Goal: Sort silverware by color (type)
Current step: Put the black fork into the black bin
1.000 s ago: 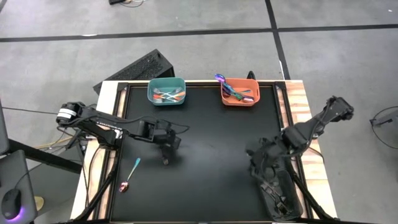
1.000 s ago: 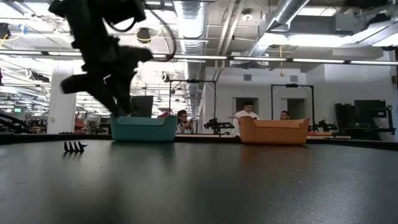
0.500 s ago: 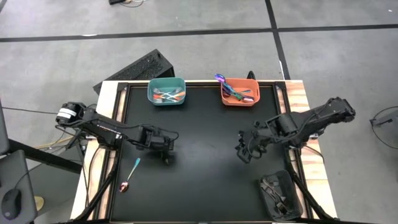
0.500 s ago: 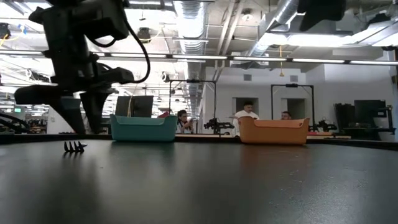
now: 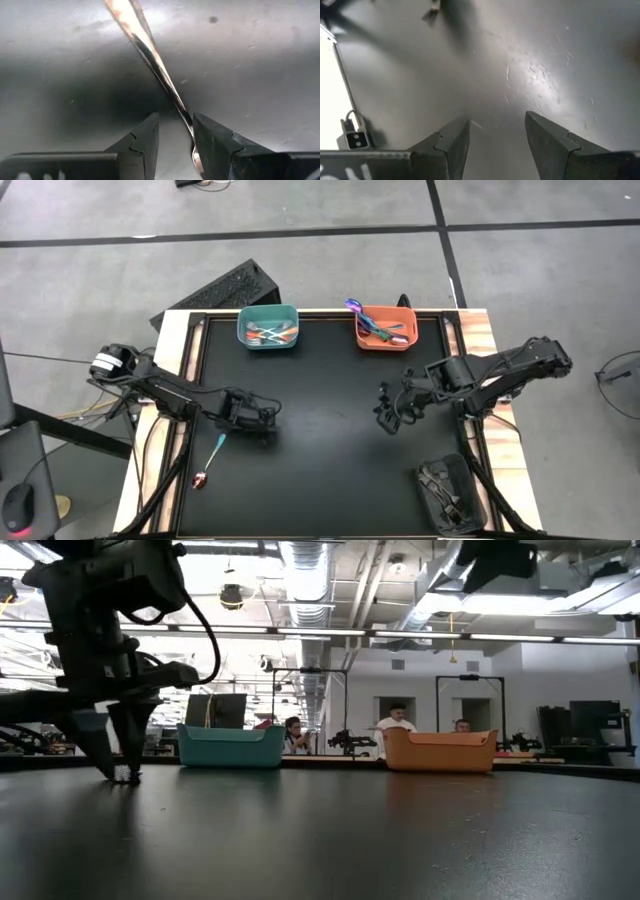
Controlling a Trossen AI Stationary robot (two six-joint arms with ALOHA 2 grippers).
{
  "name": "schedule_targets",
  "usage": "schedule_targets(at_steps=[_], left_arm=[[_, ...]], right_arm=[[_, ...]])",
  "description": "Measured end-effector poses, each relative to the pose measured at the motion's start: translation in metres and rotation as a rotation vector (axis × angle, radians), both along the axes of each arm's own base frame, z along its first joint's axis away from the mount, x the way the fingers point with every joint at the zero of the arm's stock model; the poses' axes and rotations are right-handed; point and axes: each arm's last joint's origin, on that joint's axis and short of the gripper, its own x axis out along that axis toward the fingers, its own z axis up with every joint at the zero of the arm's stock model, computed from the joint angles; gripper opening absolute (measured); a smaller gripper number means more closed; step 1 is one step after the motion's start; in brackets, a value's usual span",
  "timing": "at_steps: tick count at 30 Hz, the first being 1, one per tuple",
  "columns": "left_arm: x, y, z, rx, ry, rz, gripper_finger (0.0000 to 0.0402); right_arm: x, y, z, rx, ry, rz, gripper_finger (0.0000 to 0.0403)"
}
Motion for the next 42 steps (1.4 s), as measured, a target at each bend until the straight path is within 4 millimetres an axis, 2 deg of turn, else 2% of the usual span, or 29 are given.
schedule_targets(at_steps=[5, 15, 22, 26, 29, 34, 38, 42], left_arm=[[-0.002, 0.001, -0.008, 0.017, -0.038, -0.022, 0.0089], [-0.01, 0.002, -0.015, 0.044, 0.011, -0.104, 0.0009], [-0.009, 0.002, -0.013, 0.056, 0.016, -0.19, 0.0003], [0.002, 0.0, 0.005, 0.132, -0.04, -0.322, 0.0001], [0.021, -0.002, 0.036, 0.274, -0.201, -0.465, 0.0001], [0.05, -0.008, 0.076, 0.58, -0.405, -0.835, 0.0], [0.067, -0.013, 0.095, 0.794, -0.408, -1.073, 0.0], [0.08, -0.016, 0.107, 0.888, -0.377, -1.183, 0.0]], right_arm=[[0.007, -0.005, 0.004, 0.008, -0.074, -0.011, 0.0207], [0.019, -0.008, 0.014, 0.037, -0.217, -0.029, 0.0207], [0.018, -0.005, 0.014, 0.038, -0.214, -0.019, 0.0207], [0.018, -0.008, 0.014, 0.038, -0.214, -0.029, 0.0207], [0.023, -0.013, 0.011, 0.059, -0.206, -0.075, 0.0207], [0.041, -0.029, 0.001, 0.147, -0.197, -0.11, 0.0207], [0.065, -0.035, -0.005, 0.212, -0.274, -0.076, 0.0207], [0.085, -0.033, -0.011, 0.266, -0.337, -0.027, 0.0207]])
